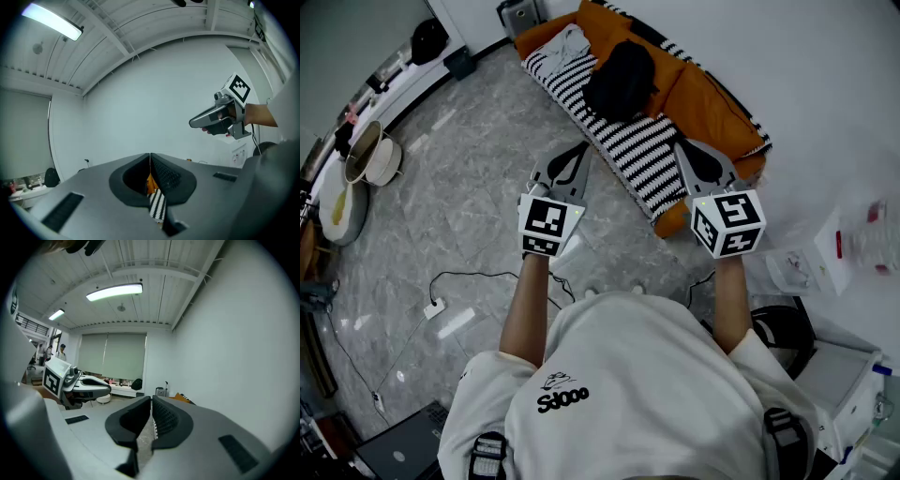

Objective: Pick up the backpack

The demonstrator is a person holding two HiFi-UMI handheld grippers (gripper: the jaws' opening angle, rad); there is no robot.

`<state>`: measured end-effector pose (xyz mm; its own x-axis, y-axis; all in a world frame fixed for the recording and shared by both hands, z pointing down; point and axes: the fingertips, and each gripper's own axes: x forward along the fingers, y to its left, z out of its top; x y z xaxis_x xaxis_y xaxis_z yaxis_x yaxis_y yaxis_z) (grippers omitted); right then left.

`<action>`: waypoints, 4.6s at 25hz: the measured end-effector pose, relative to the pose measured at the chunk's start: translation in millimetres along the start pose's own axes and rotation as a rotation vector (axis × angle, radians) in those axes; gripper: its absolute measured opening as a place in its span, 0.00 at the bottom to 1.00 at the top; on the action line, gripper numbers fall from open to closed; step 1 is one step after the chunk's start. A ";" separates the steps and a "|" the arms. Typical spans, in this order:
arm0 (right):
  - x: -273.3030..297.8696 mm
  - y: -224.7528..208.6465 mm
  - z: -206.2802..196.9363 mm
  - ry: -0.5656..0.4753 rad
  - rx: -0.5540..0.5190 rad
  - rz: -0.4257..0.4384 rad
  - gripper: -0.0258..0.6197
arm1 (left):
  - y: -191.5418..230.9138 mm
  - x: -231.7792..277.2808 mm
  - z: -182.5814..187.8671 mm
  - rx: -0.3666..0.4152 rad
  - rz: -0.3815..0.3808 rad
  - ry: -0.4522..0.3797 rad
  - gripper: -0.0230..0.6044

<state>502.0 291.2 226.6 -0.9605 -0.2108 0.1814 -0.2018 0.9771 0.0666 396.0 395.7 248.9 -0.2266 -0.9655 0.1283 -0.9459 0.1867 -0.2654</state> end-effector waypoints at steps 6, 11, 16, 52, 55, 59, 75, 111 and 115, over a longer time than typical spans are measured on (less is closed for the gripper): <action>-0.1 0.7 -0.8 -0.012 -0.002 -0.001 0.11 | -2.9 1.2 -1.8 -0.002 -0.007 -0.001 0.07; 3.0 2.8 0.3 -0.017 -0.014 0.004 0.11 | -4.4 2.6 -0.9 -0.006 -0.011 0.001 0.07; 5.8 -0.3 -2.7 -0.020 0.019 0.045 0.11 | -9.1 7.9 -3.2 -0.009 -0.007 0.013 0.07; 125.7 -100.0 -36.5 -0.007 0.129 0.188 0.09 | 48.7 145.2 -50.2 -0.052 0.060 0.063 0.07; 171.8 -106.6 -24.7 -0.019 0.108 0.162 0.09 | 90.6 175.9 -53.4 -0.050 0.041 0.049 0.07; 231.0 -115.4 -4.3 -0.029 0.097 0.145 0.09 | 143.2 216.5 -52.4 -0.047 0.011 0.034 0.07; 378.0 -134.8 20.4 0.013 0.109 0.083 0.09 | 265.7 303.5 -78.0 -0.074 -0.058 0.047 0.07; 506.9 -161.4 -5.4 0.127 0.123 -0.077 0.09 | 360.9 391.8 -143.8 -0.094 -0.214 0.097 0.07; 532.7 -185.6 -5.4 0.101 0.147 -0.088 0.09 | 373.5 415.5 -146.2 -0.078 -0.213 0.111 0.07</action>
<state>28.8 -2.6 316.2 -0.9154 -0.2896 0.2795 -0.3167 0.9468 -0.0563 -85.4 90.8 342.8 -0.0400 -0.9594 0.2792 -0.9891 -0.0017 -0.1475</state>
